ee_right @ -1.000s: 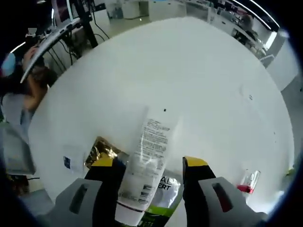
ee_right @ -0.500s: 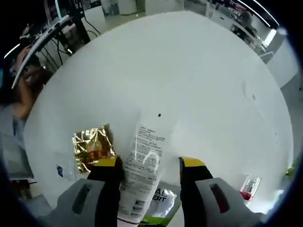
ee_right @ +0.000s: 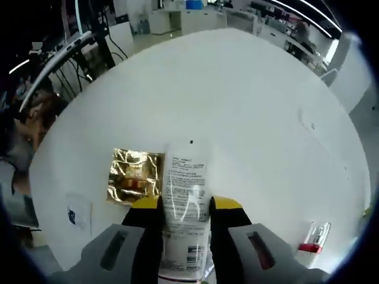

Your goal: Arrange the skincare products in the storage area until every visible bottle or jar stands upright without overlapping.

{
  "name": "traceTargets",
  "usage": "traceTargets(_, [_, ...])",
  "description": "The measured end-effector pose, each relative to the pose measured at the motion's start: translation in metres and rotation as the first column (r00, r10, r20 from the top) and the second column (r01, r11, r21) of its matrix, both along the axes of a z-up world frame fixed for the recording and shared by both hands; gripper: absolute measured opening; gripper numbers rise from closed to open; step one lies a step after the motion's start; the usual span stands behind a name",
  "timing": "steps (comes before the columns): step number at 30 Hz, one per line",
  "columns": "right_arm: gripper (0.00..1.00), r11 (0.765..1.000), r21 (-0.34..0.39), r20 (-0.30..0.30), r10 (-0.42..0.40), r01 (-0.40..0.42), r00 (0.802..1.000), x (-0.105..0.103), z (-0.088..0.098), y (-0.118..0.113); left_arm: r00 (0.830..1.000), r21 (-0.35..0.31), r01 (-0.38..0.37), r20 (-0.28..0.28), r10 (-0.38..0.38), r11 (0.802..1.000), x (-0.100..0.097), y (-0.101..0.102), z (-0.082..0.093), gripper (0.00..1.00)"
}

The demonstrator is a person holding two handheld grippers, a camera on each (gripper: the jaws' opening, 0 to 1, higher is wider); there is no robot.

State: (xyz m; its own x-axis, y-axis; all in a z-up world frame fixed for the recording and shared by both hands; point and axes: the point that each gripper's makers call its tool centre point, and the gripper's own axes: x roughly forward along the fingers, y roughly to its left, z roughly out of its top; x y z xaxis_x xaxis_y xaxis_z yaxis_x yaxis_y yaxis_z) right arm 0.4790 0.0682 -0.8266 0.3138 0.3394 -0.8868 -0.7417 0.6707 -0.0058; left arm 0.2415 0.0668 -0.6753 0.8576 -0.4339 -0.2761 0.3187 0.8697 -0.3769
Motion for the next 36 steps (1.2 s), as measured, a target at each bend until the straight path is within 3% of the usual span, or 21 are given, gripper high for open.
traceTargets(8, [0.28,0.996,0.084,0.039,0.017,-0.02,0.999,-0.002,0.008,-0.005,1.0,0.009,-0.002,0.001,0.002,1.0,-0.001,0.003,0.003,0.92])
traceTargets(15, [0.29,0.982,0.19,0.088,-0.021,0.004,0.996,-0.015,0.028,-0.03,1.0,0.018,0.012,0.008,-0.012,1.0,0.0,0.002,0.01,0.91])
traceTargets(20, [0.29,0.962,0.272,0.13,-0.043,0.006,0.991,-0.025,0.053,-0.044,0.999,0.031,0.037,0.019,-0.038,0.999,0.001,-0.005,0.018,0.91])
traceTargets(25, [0.29,0.896,0.443,0.197,-0.053,-0.04,0.979,-0.027,0.09,-0.044,0.997,0.042,0.068,0.031,-0.07,0.997,0.002,-0.014,0.026,0.91])
traceTargets(29, [0.29,0.876,0.477,0.224,-0.049,-0.066,0.973,-0.032,0.112,-0.054,0.995,0.03,0.08,0.051,-0.081,0.996,0.003,-0.019,0.039,0.91])
traceTargets(32, [0.29,0.833,0.55,0.218,-0.071,-0.063,0.973,-0.042,0.128,-0.061,0.994,0.045,0.088,0.059,-0.09,0.995,0.002,-0.021,0.044,0.91])
traceTargets(36, [0.29,0.814,0.573,0.242,-0.054,-0.097,0.969,-0.059,0.147,-0.072,0.992,0.052,0.099,0.069,-0.102,0.994,0.0,-0.024,0.053,0.91])
